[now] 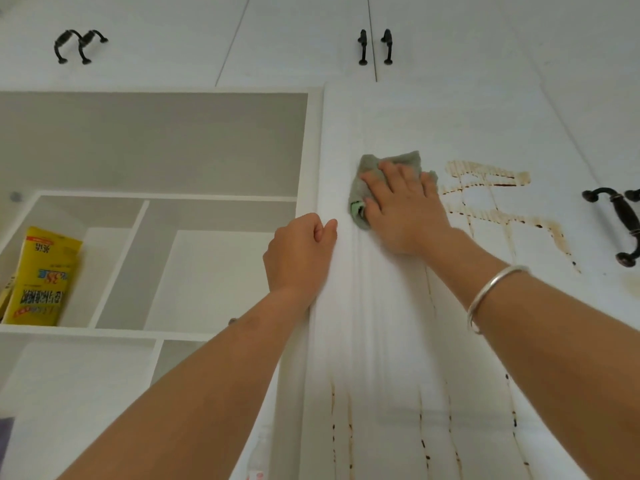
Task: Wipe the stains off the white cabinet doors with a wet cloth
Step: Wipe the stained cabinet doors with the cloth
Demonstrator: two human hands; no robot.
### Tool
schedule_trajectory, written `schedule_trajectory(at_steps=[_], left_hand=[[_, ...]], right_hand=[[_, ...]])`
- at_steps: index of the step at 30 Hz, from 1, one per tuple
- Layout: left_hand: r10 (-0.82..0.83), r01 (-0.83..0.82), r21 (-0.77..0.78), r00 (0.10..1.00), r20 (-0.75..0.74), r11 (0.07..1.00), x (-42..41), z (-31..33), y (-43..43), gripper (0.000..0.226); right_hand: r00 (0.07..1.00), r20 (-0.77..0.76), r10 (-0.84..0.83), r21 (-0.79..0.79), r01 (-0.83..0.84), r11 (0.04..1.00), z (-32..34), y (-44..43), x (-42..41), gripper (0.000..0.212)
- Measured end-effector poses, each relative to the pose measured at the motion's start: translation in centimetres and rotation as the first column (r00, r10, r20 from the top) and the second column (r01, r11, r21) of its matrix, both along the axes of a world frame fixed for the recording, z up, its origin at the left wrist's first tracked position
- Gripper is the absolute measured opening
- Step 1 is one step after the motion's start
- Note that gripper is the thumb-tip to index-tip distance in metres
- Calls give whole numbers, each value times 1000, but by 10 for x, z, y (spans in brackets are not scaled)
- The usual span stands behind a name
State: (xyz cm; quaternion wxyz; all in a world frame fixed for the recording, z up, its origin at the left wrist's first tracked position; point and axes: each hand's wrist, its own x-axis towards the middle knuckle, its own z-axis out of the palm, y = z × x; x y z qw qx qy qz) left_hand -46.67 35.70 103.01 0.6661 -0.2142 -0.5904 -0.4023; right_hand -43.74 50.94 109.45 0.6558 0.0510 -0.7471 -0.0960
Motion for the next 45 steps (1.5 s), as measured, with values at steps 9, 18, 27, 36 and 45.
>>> schedule_trajectory(at_steps=[9,18,27,36,45], left_hand=[[6,-6,100,1000,2,995,0,-1,5,43],[168,-169,-44,985,-40,985,13,-1,4,43],[76,-94,-309,995,-71,946,25,21,63,48],[107,-119,-226,992,-66,967,20,21,75,42],[-39,36,-267,999,-9,963,22,30,67,38]], right_hand=[[988,-2,154,213,-150,965,-9,12,3,72],[997,3,81,-168,-79,983,12,68,13,57],[997,11,81,-126,-79,989,17,94,20,57],[994,15,106,-311,-96,946,27,173,40,57],[997,20,80,35,-81,996,17,72,23,54]])
